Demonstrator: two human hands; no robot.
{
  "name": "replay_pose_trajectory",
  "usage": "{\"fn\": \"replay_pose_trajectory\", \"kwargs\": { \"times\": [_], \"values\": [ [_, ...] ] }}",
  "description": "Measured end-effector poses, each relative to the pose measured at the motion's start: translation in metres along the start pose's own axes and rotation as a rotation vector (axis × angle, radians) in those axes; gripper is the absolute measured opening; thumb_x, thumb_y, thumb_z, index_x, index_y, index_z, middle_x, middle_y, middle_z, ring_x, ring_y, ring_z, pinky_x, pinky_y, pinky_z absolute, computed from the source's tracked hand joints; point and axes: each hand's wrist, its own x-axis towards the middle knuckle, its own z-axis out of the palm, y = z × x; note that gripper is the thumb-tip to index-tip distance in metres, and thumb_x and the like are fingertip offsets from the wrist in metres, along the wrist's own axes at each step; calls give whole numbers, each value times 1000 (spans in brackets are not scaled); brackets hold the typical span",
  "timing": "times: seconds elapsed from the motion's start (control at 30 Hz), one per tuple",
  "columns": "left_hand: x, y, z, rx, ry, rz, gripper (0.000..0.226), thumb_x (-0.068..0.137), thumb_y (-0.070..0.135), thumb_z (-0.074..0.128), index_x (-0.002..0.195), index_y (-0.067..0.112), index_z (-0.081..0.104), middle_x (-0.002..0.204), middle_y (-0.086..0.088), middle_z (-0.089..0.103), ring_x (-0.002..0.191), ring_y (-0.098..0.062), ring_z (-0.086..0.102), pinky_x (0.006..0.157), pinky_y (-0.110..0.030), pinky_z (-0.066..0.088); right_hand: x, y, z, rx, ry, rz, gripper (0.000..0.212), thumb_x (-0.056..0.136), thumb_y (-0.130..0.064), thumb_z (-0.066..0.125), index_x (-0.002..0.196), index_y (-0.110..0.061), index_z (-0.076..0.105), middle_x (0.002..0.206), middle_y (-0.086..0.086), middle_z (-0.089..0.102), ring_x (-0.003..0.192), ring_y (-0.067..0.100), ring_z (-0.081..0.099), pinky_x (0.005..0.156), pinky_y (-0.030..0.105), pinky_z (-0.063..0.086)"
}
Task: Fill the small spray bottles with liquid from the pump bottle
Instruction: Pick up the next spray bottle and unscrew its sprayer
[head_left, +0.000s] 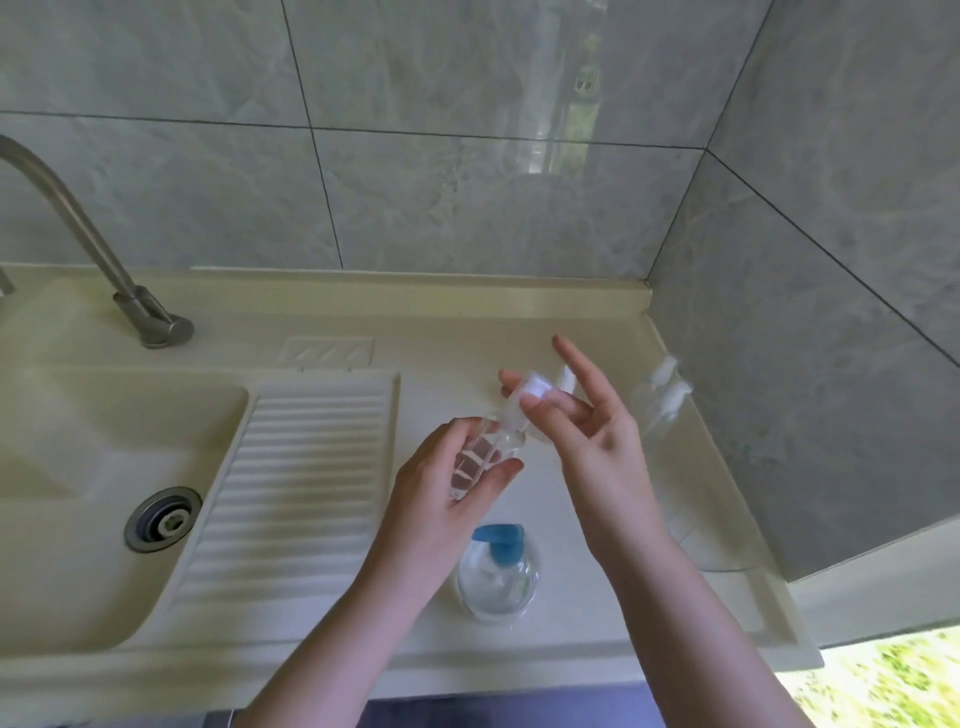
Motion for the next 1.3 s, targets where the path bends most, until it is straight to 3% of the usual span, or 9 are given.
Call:
{"fn": "replay_pose_trajectory", "kwargs": {
  "times": [0.13, 0.23, 0.3, 0.43, 0.57, 0.67, 0.83, 1.03, 1.3],
  "values": [
    [-9, 2, 3, 8, 2, 21, 23, 87, 29, 72, 108, 29, 62, 97, 12, 67, 86, -9, 64, 74, -14, 46, -3, 1, 2, -58, 30, 39, 79, 79, -43, 80, 146, -43, 38, 124, -13, 65, 115, 6, 63, 98, 30, 48],
    [-12, 4, 2, 14, 17, 34, 24, 86, 30, 72, 108, 29, 62, 98, 13, 66, 87, -8, 64, 76, -15, 48, -7, -3, 3, -61, 128, -31, 72, 77, -23, 84, 139, -34, 48, 89, -14, 65, 90, 1, 67, 80, 15, 50],
    [-11, 5, 0, 33, 27, 43, 24, 87, 30, 72, 109, 28, 62, 100, 12, 66, 86, -8, 64, 76, -18, 49, -8, -6, 2, -8, 97, -44, 62, 85, -12, 76, 138, -30, 49, 81, -10, 67, 91, 5, 67, 90, 21, 48],
    [-11, 8, -2, 45, 30, 57, 26, 86, 33, 72, 109, 28, 62, 99, 13, 66, 87, -9, 63, 74, -17, 47, -8, -11, 2, -7, -21, -9, 67, 88, -27, 66, 147, -37, 36, 117, -5, 72, 116, 12, 65, 112, 44, 37],
    [-12, 11, -1, 59, 42, 84, 27, 85, 30, 73, 109, 26, 62, 99, 12, 65, 89, -6, 62, 73, -9, 42, -11, -10, 7, -125, 72, -59, 81, 76, -24, 86, 143, -38, 42, 100, -4, 65, 93, 3, 68, 80, 19, 52],
    [-11, 10, -2, 66, 61, 94, 27, 85, 30, 73, 109, 26, 62, 98, 12, 65, 90, -7, 63, 74, -10, 43, -12, -10, 6, -67, 45, -75, 64, 86, -6, 74, 139, -31, 47, 97, 14, 70, 94, 11, 70, 81, 19, 52],
    [-10, 9, -3, 74, 80, 107, 29, 84, 34, 72, 110, 26, 62, 99, 12, 65, 90, -7, 63, 76, -14, 46, -12, -13, 10, -84, -13, -48, 87, 78, -27, 84, 148, -40, 34, 122, -9, 66, 108, 3, 65, 84, 17, 52],
    [-6, 9, -3, 101, 83, 109, 27, 85, 35, 72, 109, 27, 61, 97, 12, 64, 88, -8, 61, 74, -14, 45, -8, -11, 7, -83, 16, -94, 68, 86, -6, 73, 142, -31, 44, 107, 7, 71, 102, 12, 69, 88, 24, 52],
    [-5, 8, -1, 114, 79, 103, 27, 85, 32, 73, 109, 28, 61, 95, 12, 64, 87, -7, 60, 73, -10, 43, -7, -8, 6, -119, 77, -67, 69, 83, -12, 79, 139, -35, 46, 102, 13, 67, 95, 11, 69, 81, 19, 51]
  ]
}}
